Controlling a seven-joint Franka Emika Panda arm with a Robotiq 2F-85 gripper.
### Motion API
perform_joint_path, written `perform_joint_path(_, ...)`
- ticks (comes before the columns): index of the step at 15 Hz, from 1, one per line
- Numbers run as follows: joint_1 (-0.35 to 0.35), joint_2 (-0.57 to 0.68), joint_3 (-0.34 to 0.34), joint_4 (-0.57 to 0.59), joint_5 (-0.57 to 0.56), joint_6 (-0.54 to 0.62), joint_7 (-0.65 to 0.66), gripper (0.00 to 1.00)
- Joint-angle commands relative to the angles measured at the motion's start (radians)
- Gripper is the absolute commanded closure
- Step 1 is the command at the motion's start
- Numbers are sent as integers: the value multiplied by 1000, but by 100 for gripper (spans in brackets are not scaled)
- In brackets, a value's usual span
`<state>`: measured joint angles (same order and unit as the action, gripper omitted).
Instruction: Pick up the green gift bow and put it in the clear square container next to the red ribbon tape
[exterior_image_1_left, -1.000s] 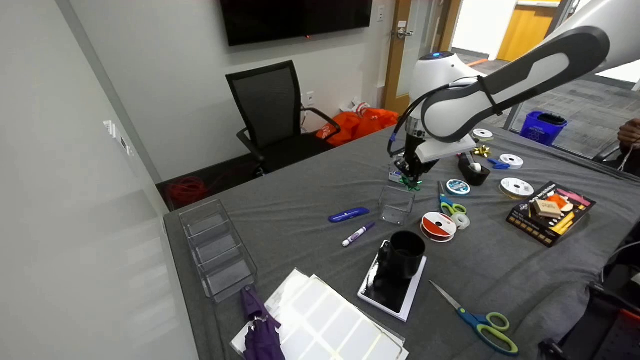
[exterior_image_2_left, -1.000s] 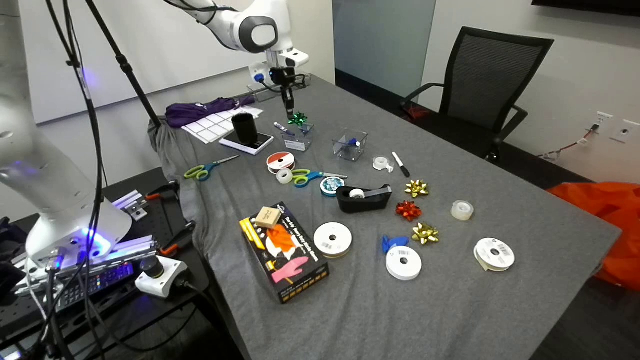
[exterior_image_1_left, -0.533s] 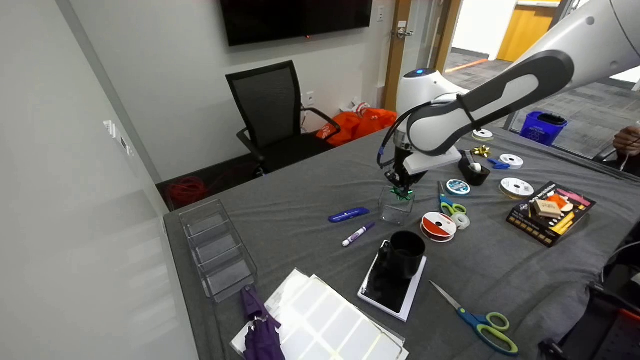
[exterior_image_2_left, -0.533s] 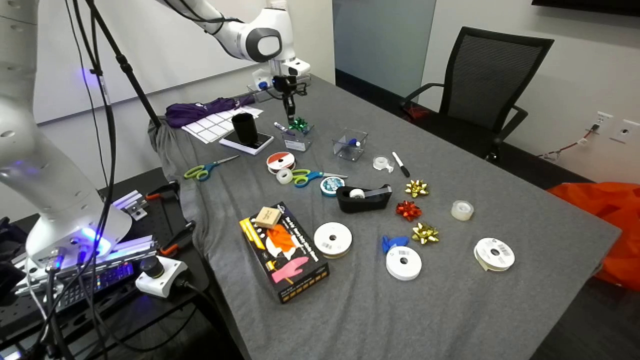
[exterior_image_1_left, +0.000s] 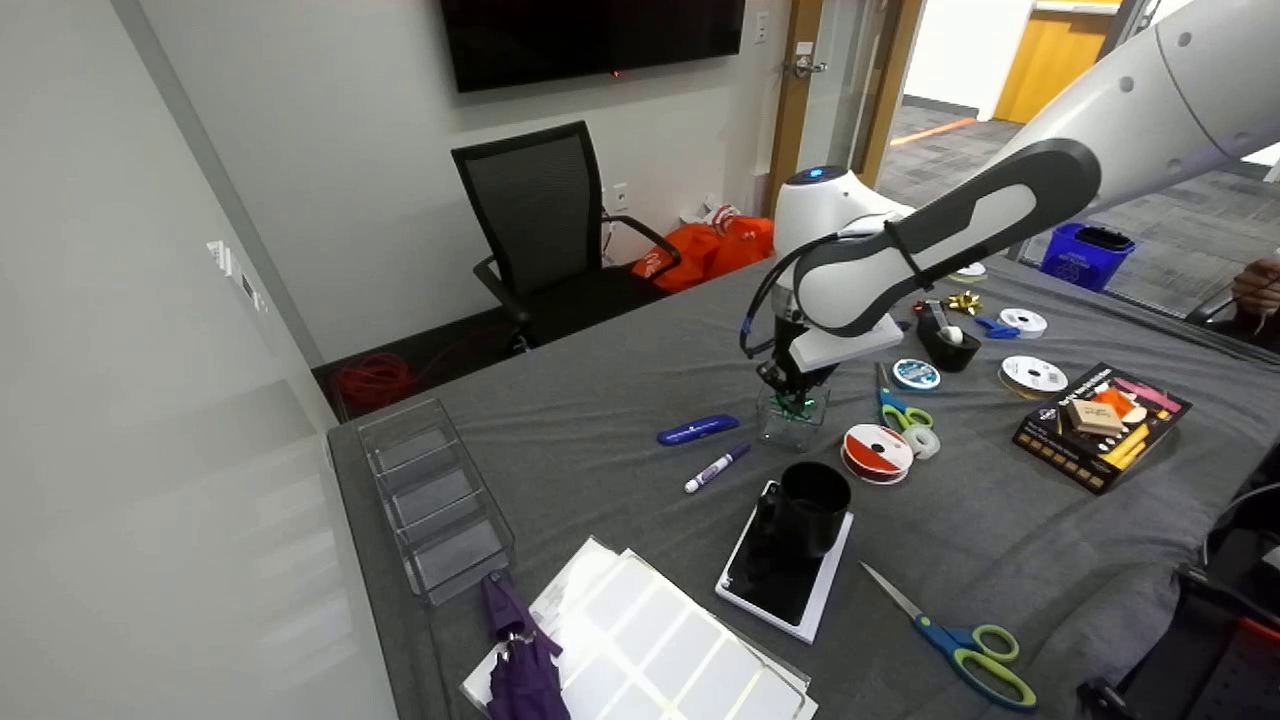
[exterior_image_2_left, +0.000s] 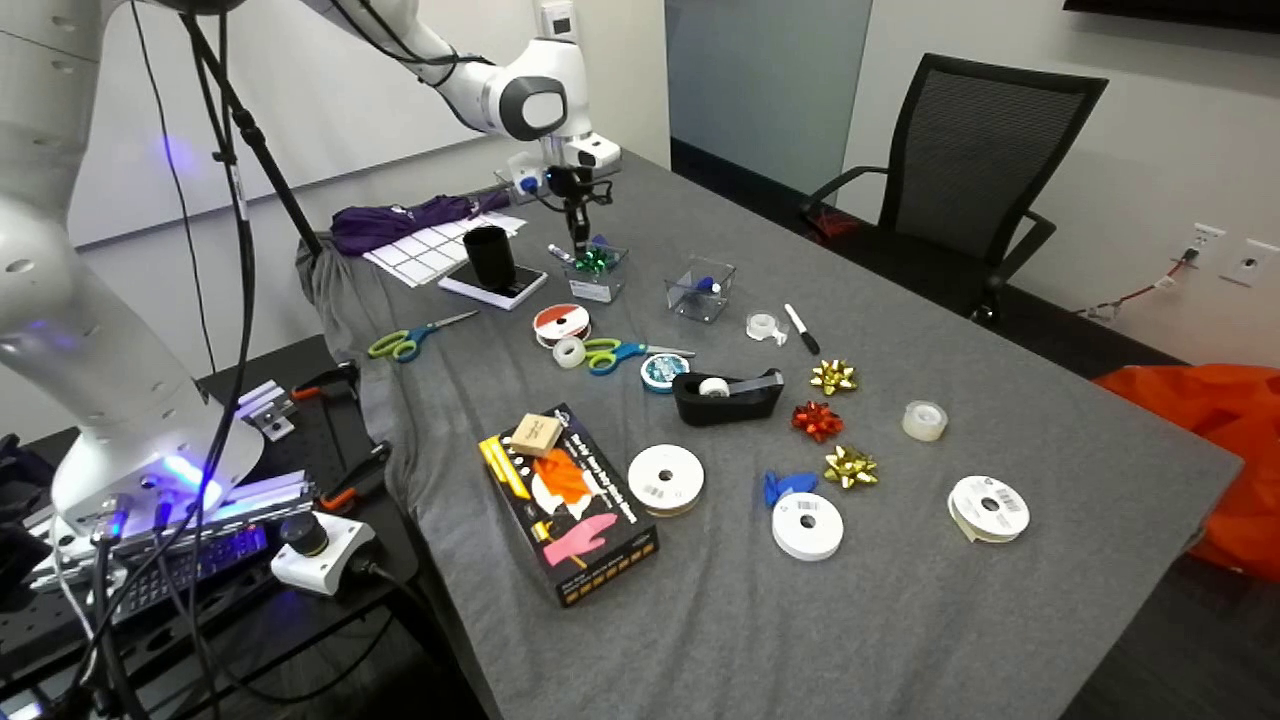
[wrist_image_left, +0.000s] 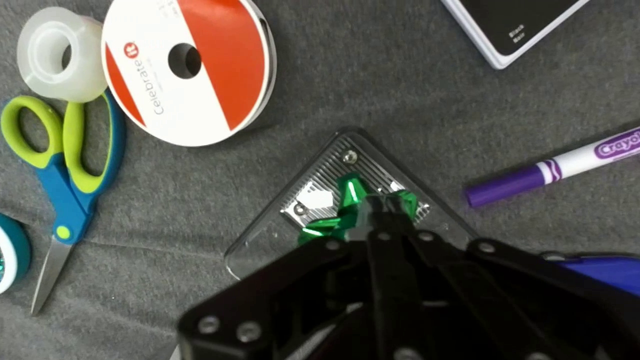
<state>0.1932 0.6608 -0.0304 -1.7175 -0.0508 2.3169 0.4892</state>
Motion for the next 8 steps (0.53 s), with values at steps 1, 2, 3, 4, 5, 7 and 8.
perform_joint_path(1,15,22,-13,28,5,-23,11,73)
perform_joint_path(2,14,15,-13,19,4,-19,5,68)
perform_joint_path(3,13,11,-13,15,4,-18,3,61)
perform_joint_path(4,12,-1,-13,1,3,-11,-3,53)
perform_joint_path(5,10,-8,-12,-7,4,-6,-8,46)
perform_joint_path(7,5,-26,-9,-24,6,1,-20,32)
perform_joint_path(8,1,-37,-6,-31,9,1,-29,25)
